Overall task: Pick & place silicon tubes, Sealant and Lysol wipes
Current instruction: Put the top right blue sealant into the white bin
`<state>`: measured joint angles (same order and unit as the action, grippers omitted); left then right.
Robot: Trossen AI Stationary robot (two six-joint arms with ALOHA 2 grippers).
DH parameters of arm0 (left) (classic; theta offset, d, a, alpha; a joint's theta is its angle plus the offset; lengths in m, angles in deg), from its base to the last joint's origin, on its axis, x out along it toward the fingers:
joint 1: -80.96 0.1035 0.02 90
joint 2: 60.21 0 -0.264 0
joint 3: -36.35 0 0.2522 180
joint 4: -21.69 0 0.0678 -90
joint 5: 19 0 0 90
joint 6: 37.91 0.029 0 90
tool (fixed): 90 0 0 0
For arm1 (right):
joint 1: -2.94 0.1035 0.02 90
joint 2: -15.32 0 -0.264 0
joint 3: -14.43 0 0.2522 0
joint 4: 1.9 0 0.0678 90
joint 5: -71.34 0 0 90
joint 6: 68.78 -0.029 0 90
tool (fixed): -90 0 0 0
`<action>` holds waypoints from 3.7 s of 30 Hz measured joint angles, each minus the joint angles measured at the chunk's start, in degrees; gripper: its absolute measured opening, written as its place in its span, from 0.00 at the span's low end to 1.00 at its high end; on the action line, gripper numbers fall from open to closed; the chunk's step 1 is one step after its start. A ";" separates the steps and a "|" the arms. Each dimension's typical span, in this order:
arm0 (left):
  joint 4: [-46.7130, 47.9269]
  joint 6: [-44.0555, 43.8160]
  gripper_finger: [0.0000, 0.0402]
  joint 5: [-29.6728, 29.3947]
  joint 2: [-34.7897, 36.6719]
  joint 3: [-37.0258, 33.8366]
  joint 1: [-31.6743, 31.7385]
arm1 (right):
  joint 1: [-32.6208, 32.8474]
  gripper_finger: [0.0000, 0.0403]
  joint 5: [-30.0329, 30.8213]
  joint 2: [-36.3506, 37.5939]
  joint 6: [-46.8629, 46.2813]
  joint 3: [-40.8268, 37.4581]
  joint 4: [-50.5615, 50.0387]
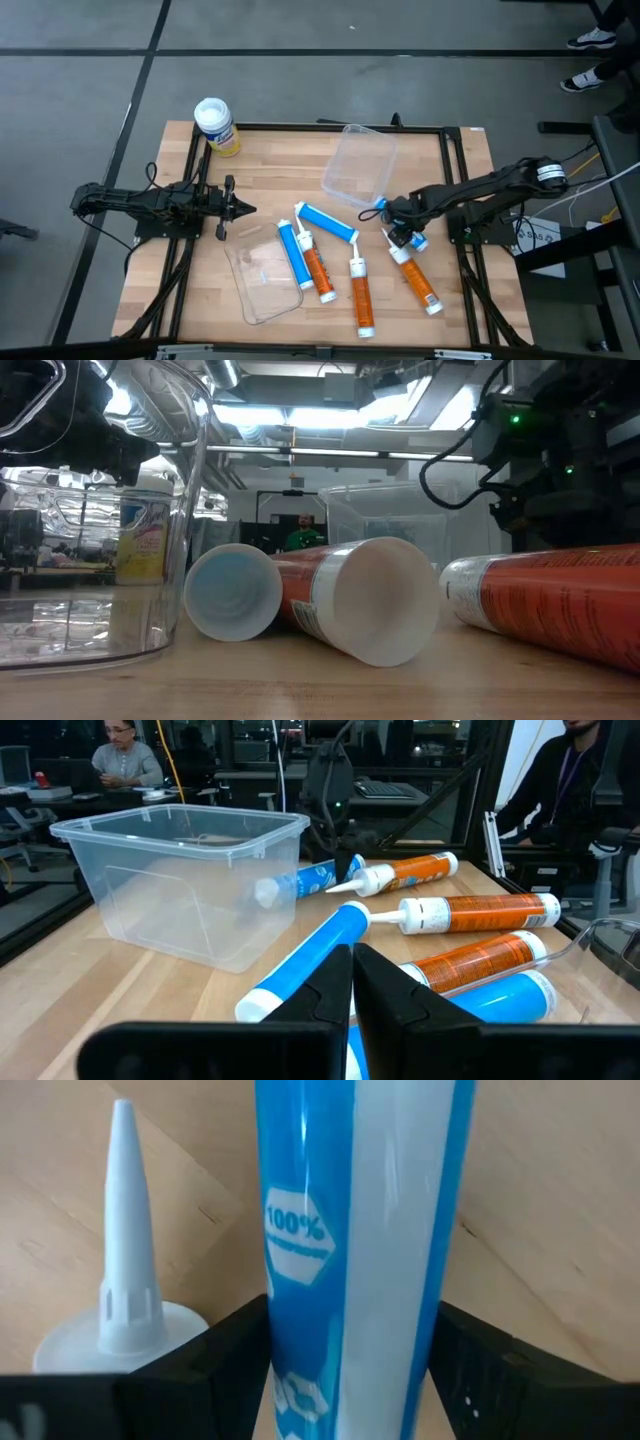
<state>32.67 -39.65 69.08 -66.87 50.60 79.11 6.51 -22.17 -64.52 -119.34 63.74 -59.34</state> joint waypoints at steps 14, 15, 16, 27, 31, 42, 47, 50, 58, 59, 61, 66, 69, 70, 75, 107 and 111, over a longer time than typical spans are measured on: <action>0.02 0.00 0.03 -0.02 0.02 -0.01 0.01 | 0.03 0.59 1.90 -2.05 1.56 -2.42 4.20; 0.02 0.00 0.03 0.00 0.02 0.00 0.02 | 0.03 0.58 1.89 -1.89 1.60 -2.36 4.06; 0.01 -0.01 0.03 -0.01 0.01 -0.01 0.00 | 0.03 0.57 1.88 -1.78 1.62 -2.36 4.04; 0.01 -0.01 0.03 -0.02 0.02 -0.02 0.01 | 0.03 0.58 1.84 -1.55 2.95 -2.40 3.95; 0.02 0.00 0.03 -0.01 0.01 -0.02 0.01 | 0.02 0.55 1.84 -1.55 3.11 -2.40 3.91; 0.02 -0.02 0.03 0.00 0.02 -0.02 0.00 | 0.03 0.56 1.90 -1.55 3.09 -2.40 3.75; 0.02 -0.01 0.02 -0.01 0.02 0.00 0.00 | 0.32 0.55 2.56 -0.31 2.85 -2.91 4.04; 0.02 0.00 0.02 0.00 0.02 -0.02 0.00 | 0.95 0.54 3.55 1.58 1.21 -3.85 4.75; 0.00 -0.02 0.03 0.00 0.02 -0.01 0.00 | 3.31 0.55 6.31 6.46 -3.80 -7.96 8.41; 0.00 0.00 0.03 -0.01 0.00 -0.02 0.02 | 3.56 0.54 6.81 7.10 -4.41 -8.37 8.70; 0.00 0.00 0.02 0.00 0.02 -0.02 0.02 | 3.94 0.54 7.60 8.18 -4.74 -8.96 9.29; 0.01 0.00 0.02 0.00 0.01 -0.02 0.02 | 4.06 0.54 9.37 10.71 -4.90 -10.00 10.35; 0.02 0.00 0.02 0.00 0.00 -0.02 0.00 | 4.06 0.54 11.83 11.95 -4.88 -11.06 11.95; 0.02 0.00 0.02 0.00 0.02 -0.02 0.02 | 4.05 0.54 12.92 12.31 -4.87 -11.55 12.84; 0.00 0.00 0.03 0.00 0.02 0.00 0.01 | 3.99 0.54 16.78 14.39 -4.86 -13.69 16.27; 0.02 -0.02 0.03 0.00 0.02 -0.02 0.02 | -1.39 0.53 15.17 31.00 4.56 -9.46 2.40; 0.00 -0.02 0.02 0.00 0.02 -0.01 0.00 | -1.37 0.53 13.80 31.00 4.31 -7.94 -0.93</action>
<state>32.67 -39.67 69.08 -66.85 50.59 79.12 5.14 -8.38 -33.52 -115.03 55.80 -60.27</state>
